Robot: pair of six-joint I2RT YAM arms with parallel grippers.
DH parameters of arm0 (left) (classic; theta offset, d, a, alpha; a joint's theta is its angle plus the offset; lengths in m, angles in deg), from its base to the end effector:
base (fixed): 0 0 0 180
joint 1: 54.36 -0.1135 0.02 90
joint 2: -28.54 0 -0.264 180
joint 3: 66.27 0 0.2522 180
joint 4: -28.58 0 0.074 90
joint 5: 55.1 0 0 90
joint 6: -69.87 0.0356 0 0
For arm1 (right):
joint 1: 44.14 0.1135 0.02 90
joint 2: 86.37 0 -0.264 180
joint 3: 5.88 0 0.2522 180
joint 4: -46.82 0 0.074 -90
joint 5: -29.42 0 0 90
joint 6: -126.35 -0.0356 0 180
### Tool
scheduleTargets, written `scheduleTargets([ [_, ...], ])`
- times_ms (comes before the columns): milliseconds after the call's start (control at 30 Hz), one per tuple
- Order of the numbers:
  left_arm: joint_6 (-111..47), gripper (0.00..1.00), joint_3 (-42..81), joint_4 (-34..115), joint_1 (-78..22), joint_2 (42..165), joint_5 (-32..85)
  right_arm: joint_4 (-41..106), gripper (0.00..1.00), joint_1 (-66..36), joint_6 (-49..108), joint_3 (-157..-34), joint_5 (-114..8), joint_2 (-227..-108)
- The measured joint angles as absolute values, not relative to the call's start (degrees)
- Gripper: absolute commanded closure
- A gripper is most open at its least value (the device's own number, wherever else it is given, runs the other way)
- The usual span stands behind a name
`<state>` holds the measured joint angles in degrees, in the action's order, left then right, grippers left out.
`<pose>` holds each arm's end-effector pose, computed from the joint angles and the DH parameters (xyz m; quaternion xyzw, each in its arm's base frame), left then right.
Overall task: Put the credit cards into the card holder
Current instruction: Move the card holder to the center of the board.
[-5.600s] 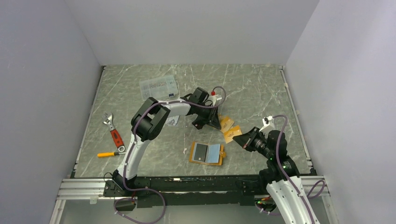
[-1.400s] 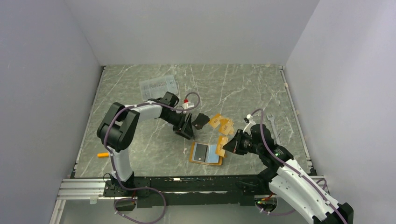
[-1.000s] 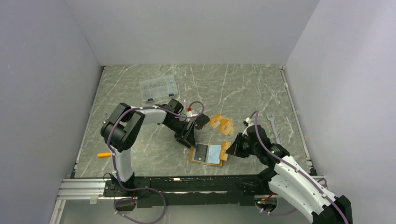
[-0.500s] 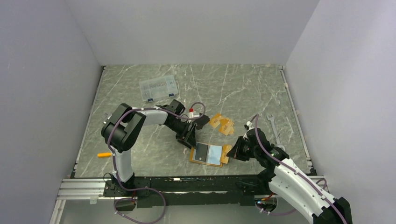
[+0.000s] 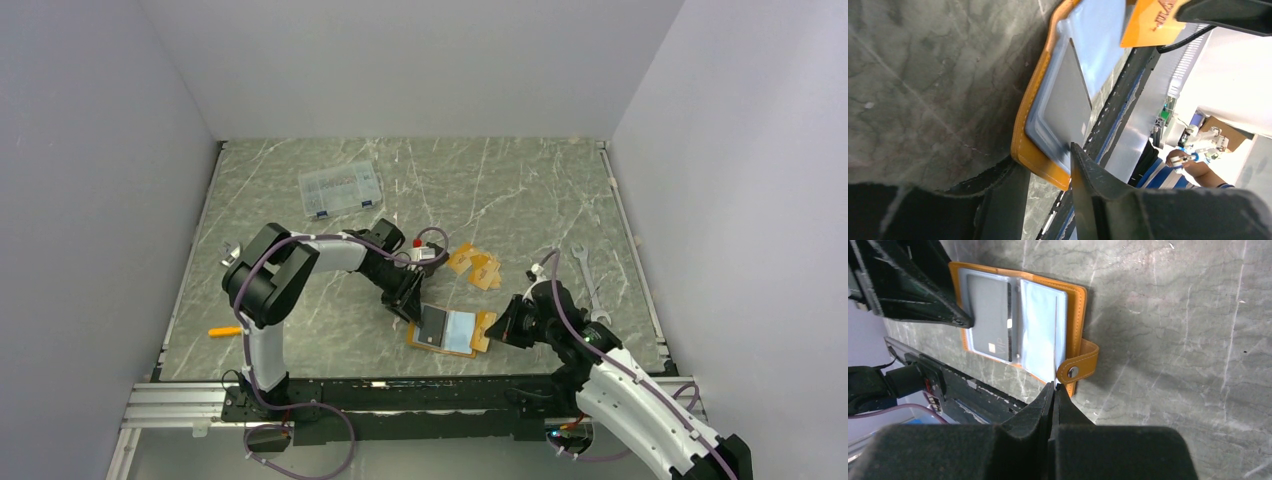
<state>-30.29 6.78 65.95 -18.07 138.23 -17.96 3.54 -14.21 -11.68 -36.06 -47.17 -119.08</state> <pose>0.2553 -0.2227 0.1198 -0.2608 -0.8498 0.4542 0.0594 0.1047 0.0698 0.1671 0.1014 0.9157 0.3191 0.2223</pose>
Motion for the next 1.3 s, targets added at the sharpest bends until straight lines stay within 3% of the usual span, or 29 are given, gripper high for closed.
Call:
scheduleTargets([
  [267, -30.24, 0.64, 6.89, 66.85, -18.12, 138.21, -15.45, 3.54, 1.00, -14.21, -11.85, -36.06, -47.06, -113.81],
  [1300, -29.81, 0.66, 7.63, 67.29, -18.12, 138.07, -15.19, 1.77, 1.00, -14.21, -11.59, -36.68, -48.06, -112.13],
])
